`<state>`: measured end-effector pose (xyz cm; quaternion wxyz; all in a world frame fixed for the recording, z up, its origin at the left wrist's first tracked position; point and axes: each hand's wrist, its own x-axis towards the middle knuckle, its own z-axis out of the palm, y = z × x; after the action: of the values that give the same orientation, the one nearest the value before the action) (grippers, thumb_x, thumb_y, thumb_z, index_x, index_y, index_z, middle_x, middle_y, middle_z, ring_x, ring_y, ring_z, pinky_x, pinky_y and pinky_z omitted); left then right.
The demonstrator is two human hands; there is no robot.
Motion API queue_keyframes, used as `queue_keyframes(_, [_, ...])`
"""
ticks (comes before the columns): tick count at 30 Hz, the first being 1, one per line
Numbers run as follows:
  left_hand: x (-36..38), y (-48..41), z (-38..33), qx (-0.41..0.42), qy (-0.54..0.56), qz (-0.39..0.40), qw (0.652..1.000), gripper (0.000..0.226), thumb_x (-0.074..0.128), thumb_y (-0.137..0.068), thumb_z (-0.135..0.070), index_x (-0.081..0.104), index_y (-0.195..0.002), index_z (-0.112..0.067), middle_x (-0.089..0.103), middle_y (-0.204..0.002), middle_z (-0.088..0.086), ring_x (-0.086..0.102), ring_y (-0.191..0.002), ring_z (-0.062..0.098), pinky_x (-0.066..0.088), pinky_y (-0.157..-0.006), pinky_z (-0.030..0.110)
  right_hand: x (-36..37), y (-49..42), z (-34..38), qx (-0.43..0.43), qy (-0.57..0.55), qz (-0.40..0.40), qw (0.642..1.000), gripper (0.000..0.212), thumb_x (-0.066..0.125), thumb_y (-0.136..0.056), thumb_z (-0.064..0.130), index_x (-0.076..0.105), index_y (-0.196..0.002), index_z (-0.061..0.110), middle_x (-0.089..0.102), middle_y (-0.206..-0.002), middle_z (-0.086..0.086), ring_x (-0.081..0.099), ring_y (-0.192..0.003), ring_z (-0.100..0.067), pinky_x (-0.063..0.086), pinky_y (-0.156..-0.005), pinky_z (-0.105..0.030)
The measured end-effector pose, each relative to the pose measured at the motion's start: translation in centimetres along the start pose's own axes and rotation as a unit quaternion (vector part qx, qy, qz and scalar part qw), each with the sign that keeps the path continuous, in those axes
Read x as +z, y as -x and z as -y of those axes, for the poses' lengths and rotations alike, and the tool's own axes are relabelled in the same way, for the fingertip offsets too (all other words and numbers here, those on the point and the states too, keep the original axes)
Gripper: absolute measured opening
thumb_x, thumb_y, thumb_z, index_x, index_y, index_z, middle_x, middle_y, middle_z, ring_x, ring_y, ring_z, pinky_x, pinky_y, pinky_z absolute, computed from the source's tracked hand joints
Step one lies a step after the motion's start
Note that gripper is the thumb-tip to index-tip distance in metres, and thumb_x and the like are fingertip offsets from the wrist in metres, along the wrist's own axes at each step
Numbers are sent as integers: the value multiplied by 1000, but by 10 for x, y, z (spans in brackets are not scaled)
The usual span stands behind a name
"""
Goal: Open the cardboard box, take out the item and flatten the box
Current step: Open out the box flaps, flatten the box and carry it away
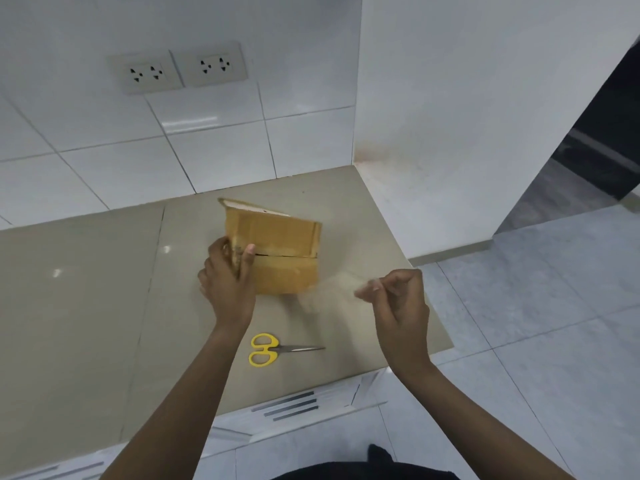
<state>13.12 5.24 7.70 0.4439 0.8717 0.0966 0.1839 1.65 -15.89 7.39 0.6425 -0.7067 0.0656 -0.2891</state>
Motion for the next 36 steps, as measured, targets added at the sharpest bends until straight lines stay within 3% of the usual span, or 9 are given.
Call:
queue_keyframes(2, [-1, 3, -1, -9, 6, -8, 1000, 49, 53, -91, -48, 48, -126, -14, 61, -118, 16, 48, -110, 39, 38, -98, 54, -8, -3, -8, 60, -21, -40, 997, 24, 59, -90, 13, 45, -85, 32, 68, -77, -2, 72, -76, -20, 61, -66, -36])
queue_keyframes(7, [5, 10, -2, 7, -7, -5, 1000, 49, 53, -92, -47, 47, -127, -13, 58, -119, 18, 47, -109, 39, 37, -97, 53, -46, -5, -45, 169, 42, -97, 980, 24, 55, -87, 6, 43, -90, 27, 68, -70, -5, 70, -62, -22, 59, -57, -33])
queue_keyframes(13, [12, 18, -6, 20, -30, 6, 999, 51, 53, -92, -46, 46, -129, -11, 57, -121, 21, 47, -110, 41, 36, -95, 52, -86, -9, -91, 204, 316, -58, 925, 41, 54, -86, 7, 40, -123, 18, 64, -72, -8, 64, -65, -27, 52, -60, -41])
queue_keyframes(18, [14, 24, -7, 18, -38, 12, 999, 52, 51, -92, -46, 44, -130, -11, 56, -122, 22, 46, -111, 42, 36, -94, 52, -89, -19, -106, 208, 407, -23, 889, 53, 52, -80, 6, 40, -131, 14, 63, -74, -12, 61, -65, -29, 55, -64, -45])
queue_keyframes(24, [17, 33, -6, 8, -43, 5, 999, 54, 52, -92, -44, 43, -131, -8, 54, -124, 22, 45, -112, 43, 35, -95, 52, -87, -13, -114, 206, 509, -15, 835, 93, 72, -64, 39, 28, -143, 17, 54, -128, -7, 52, -111, -30, 40, -89, -47])
queue_keyframes(27, [20, 35, -3, -10, -22, 0, 1000, 53, 52, -92, -45, 43, -129, -8, 55, -122, 22, 46, -110, 42, 35, -96, 51, -78, -6, -114, 173, 583, 45, 793, 118, 75, -53, 63, 16, -148, 24, 27, -155, -10, 34, -137, -33, 29, -102, -65])
queue_keyframes(30, [25, 36, 1, -39, 46, -5, 998, 52, 52, -93, -45, 41, -127, -7, 57, -121, 18, 50, -110, 40, 41, -97, 52, -61, 0, -107, 111, 626, 109, 764, 131, 73, -45, 72, 9, -151, 30, 9, -161, -12, 17, -145, -38, 19, -101, -75])
queue_keyframes(33, [29, 38, -1, -198, 186, -15, 962, 54, 48, -93, -51, 32, -132, -16, 54, -115, 6, 54, -103, 30, 41, -83, 36, -35, 2, -88, 75, 608, 129, 780, 123, 76, -49, 68, 19, -150, 28, 11, -161, -15, 17, -145, -40, 19, -101, -76])
queue_keyframes(36, [29, 37, -6, -359, 301, -9, 884, 61, 49, -91, -52, 20, -141, -34, 52, -121, 3, 55, -101, 27, 50, -91, 45, -1, -5, -68, 13, 452, 121, 883, 86, 76, -70, 46, 34, -141, 22, 27, -155, -12, 32, -140, -33, 33, -104, -67])
